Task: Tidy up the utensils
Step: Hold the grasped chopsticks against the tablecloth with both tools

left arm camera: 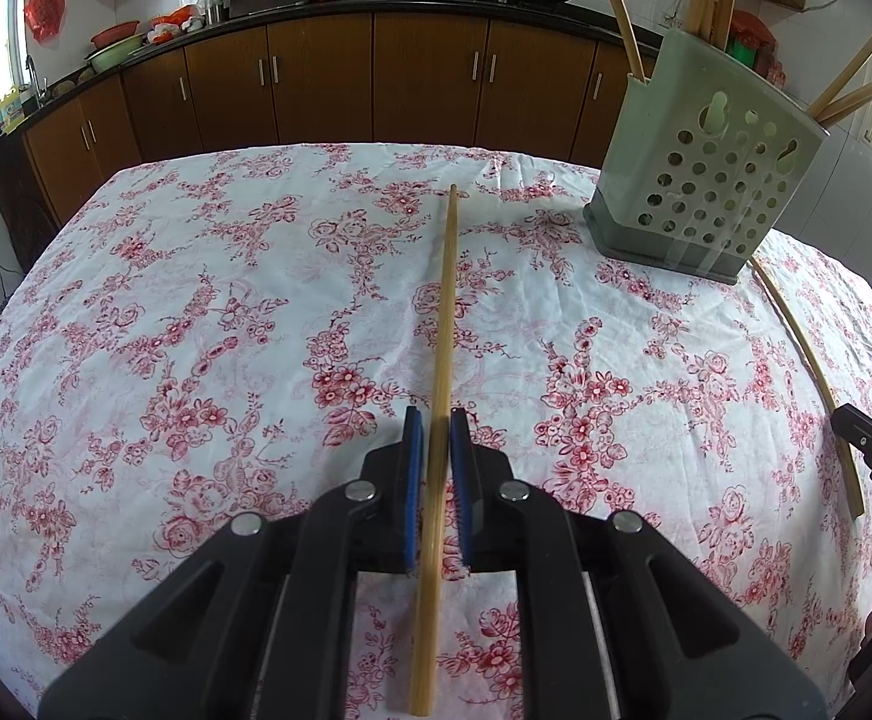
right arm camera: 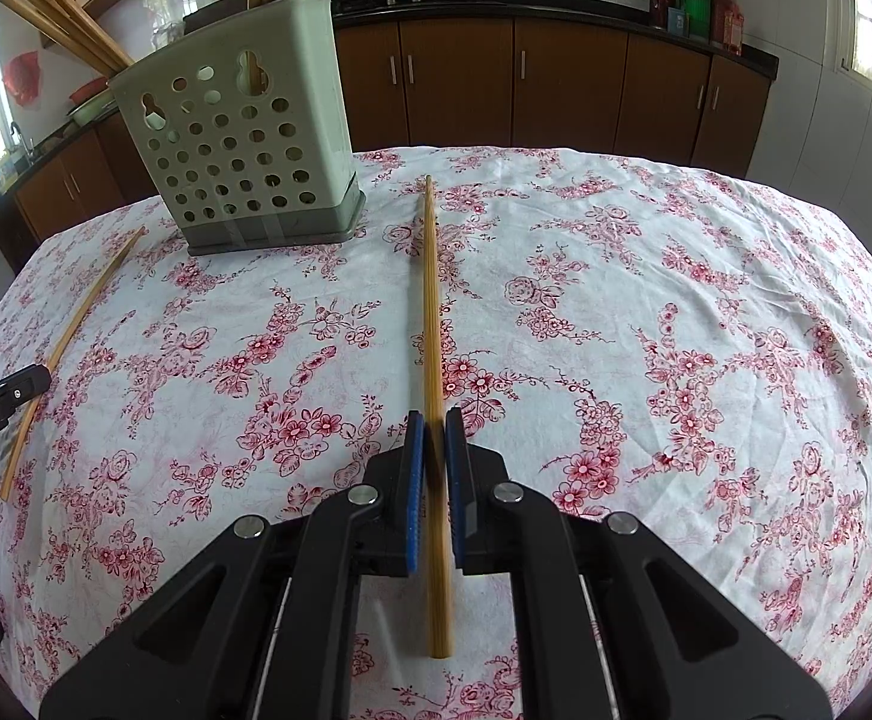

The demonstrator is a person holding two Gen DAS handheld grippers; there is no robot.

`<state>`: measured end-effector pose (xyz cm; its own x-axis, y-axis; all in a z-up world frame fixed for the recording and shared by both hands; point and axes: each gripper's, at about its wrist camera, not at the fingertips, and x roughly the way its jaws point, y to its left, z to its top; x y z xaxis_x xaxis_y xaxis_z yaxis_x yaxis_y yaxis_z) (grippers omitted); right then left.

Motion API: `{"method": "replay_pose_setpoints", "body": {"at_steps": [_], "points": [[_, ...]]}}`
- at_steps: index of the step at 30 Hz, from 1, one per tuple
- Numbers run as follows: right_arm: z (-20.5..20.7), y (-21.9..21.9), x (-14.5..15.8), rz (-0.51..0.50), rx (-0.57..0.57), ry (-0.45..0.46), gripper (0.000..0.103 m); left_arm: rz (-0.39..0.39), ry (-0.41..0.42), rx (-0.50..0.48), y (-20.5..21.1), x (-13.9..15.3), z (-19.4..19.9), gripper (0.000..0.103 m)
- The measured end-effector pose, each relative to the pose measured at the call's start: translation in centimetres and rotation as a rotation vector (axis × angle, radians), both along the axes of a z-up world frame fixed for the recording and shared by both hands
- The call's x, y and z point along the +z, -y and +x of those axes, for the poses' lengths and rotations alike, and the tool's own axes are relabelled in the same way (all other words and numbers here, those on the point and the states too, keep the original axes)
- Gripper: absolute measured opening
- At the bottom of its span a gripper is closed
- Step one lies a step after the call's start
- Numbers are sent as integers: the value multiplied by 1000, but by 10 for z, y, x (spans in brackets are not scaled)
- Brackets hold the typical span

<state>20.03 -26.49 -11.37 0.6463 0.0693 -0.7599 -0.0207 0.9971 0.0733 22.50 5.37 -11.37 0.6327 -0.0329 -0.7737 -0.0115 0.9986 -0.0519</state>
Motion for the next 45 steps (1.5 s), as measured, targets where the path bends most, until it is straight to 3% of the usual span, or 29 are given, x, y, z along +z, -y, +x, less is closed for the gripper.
{"method": "replay_pose_setpoints", "body": {"at_steps": [45], "points": [[1, 0, 1, 3, 0, 0, 8, -4, -2, 2, 2, 0, -1, 14]]}}
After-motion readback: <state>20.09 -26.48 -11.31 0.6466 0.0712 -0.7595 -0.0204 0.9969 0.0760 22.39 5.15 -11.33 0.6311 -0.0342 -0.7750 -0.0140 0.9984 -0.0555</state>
